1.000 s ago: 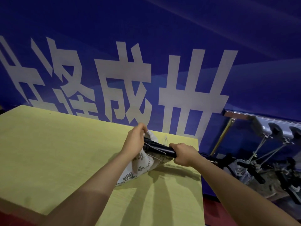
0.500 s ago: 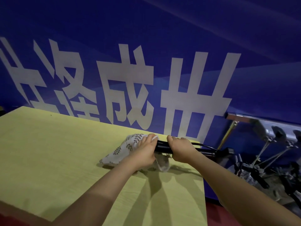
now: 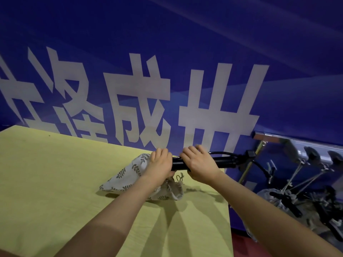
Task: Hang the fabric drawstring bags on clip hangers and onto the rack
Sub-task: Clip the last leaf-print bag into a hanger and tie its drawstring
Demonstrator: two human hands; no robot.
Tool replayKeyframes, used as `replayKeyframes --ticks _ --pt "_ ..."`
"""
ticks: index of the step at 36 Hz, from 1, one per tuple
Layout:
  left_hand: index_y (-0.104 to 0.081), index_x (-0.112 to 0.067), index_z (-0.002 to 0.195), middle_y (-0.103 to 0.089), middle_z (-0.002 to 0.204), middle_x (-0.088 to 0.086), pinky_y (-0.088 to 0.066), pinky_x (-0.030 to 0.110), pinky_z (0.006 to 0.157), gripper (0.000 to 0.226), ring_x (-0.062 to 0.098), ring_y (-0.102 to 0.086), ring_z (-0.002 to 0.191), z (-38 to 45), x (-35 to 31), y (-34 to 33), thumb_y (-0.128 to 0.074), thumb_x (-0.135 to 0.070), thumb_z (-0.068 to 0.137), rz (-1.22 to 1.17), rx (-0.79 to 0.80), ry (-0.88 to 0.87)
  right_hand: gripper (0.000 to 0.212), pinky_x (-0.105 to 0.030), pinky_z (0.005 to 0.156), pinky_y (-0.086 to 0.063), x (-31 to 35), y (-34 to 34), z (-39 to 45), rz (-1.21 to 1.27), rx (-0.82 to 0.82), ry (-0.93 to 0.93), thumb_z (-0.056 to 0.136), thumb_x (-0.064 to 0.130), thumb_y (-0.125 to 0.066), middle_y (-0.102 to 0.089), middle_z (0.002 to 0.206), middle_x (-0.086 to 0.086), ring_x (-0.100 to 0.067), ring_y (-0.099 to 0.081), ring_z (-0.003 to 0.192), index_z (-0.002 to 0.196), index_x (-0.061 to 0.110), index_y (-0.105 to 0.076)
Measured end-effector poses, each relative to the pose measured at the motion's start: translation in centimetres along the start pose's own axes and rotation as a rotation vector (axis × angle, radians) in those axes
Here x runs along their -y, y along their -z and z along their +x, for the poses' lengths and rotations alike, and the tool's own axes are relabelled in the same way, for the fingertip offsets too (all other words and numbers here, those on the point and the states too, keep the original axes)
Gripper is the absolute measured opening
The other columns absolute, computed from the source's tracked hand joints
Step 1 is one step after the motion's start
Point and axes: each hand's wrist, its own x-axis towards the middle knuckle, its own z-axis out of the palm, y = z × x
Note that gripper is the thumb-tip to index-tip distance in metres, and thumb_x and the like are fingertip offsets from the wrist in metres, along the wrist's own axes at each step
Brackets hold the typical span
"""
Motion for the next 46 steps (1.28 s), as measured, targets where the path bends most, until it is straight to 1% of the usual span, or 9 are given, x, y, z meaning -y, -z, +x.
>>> replayKeyframes --ticks 8,12,17,21,26,31,38,43,46 --pt "-0.045 -0.010 0.119 -0.047 0.120 0.006 -0.032 0.031 0.091 0.047 0.023 -0.039 0.109 0.6 0.9 0.2 -0.050 -0.046 0.090 -0.113 -0.064 0.176 0.028 -0.031 0.076 -0.032 0.4 -0.5 -1.6 0.181 -0.280 -0.093 0.089 0.038 -0.044 -0.060 0.097 -0.003 -0.019 -0.043 0.085 0.104 0.015 -0.050" --pt "-0.048 -0.010 0.116 -0.048 0.117 0.006 -0.031 0.030 0.090 0.047 0.023 -0.038 0.108 0.4 1.4 0.3 -0.048 -0.050 0.091 -0.207 -0.097 0.241 0.027 -0.031 0.076 -0.035 1.2 -1.0 -2.0 0.381 -0.042 -0.200 0.091 0.038 -0.045 -0.055 0.095 -0.003 -0.023 -0.050 0.083 0.103 0.014 -0.052" --pt "-0.049 -0.010 0.113 -0.047 0.115 0.006 -0.030 0.032 0.090 0.050 0.024 -0.037 0.109 0.0 1.5 0.8 -0.048 -0.054 0.089 -0.343 -0.082 0.298 0.068 -0.037 0.104 -0.029 2.5 -2.1 -1.3 0.618 0.445 -0.457 0.086 0.051 -0.056 -0.037 0.140 -0.007 -0.027 -0.038 0.125 0.140 0.016 -0.033" --pt "-0.049 -0.009 0.110 -0.046 0.112 0.007 -0.030 0.032 0.088 0.049 0.026 -0.037 0.109 -0.4 1.4 1.4 -0.048 -0.053 0.090 -0.461 -0.092 0.340 0.042 -0.038 0.096 -0.035 2.8 -2.7 -0.7 0.695 0.572 -0.590 0.093 0.040 -0.052 -0.048 0.128 -0.012 -0.031 -0.047 0.119 0.126 0.014 -0.051" --pt "-0.047 -0.010 0.108 -0.044 0.109 0.007 -0.031 0.035 0.089 0.049 0.026 -0.036 0.105 -0.7 1.6 1.2 -0.045 -0.056 0.090 -0.562 -0.130 0.421 0.023 -0.027 0.053 -0.035 2.3 -1.6 -0.4 1.164 0.343 -0.717 0.097 0.011 -0.044 -0.052 0.066 -0.001 -0.018 -0.050 0.063 0.078 0.011 -0.057" --pt "-0.044 -0.010 0.105 -0.043 0.112 0.009 -0.030 0.037 0.088 0.049 0.028 -0.036 0.105 -0.6 1.3 0.7 -0.044 -0.057 0.090 -0.588 -0.146 0.502 0.025 -0.011 0.060 -0.044 1.7 0.4 1.1 1.421 0.105 -0.812 0.099 0.005 -0.036 -0.060 0.091 0.000 -0.009 -0.055 0.078 0.109 0.011 -0.058" --pt "-0.043 -0.009 0.108 -0.042 0.115 0.010 -0.031 0.036 0.086 0.048 0.028 -0.036 0.107 -0.7 0.7 0.4 -0.043 -0.054 0.092 -0.547 -0.154 0.511 0.034 -0.026 0.076 -0.049 0.7 3.5 3.8 1.631 -0.019 -0.783 0.088 0.000 -0.036 -0.066 0.079 -0.001 -0.015 -0.061 0.078 0.081 0.014 -0.066" --pt "-0.041 -0.009 0.112 -0.040 0.118 0.009 -0.031 0.035 0.089 0.041 0.028 -0.035 0.110 -0.8 0.2 0.4 -0.047 -0.045 0.093 -0.521 -0.152 0.477 0.021 -0.010 0.065 -0.046 0.5 3.9 4.6 1.662 -0.060 -0.725 0.093 0.019 -0.056 -0.065 0.094 0.000 -0.005 -0.061 0.080 0.110 0.009 -0.061" --pt "-0.041 -0.010 0.114 -0.039 0.119 0.008 -0.031 0.035 0.091 0.040 0.027 -0.034 0.112 -0.8 0.1 0.4 -0.050 -0.043 0.092 -0.545 -0.154 0.452 0.025 -0.017 0.071 -0.053 0.6 4.0 4.9 1.635 -0.154 -0.765 0.088 0.029 -0.065 -0.067 0.101 -0.001 -0.008 -0.066 0.089 0.108 0.014 -0.060"
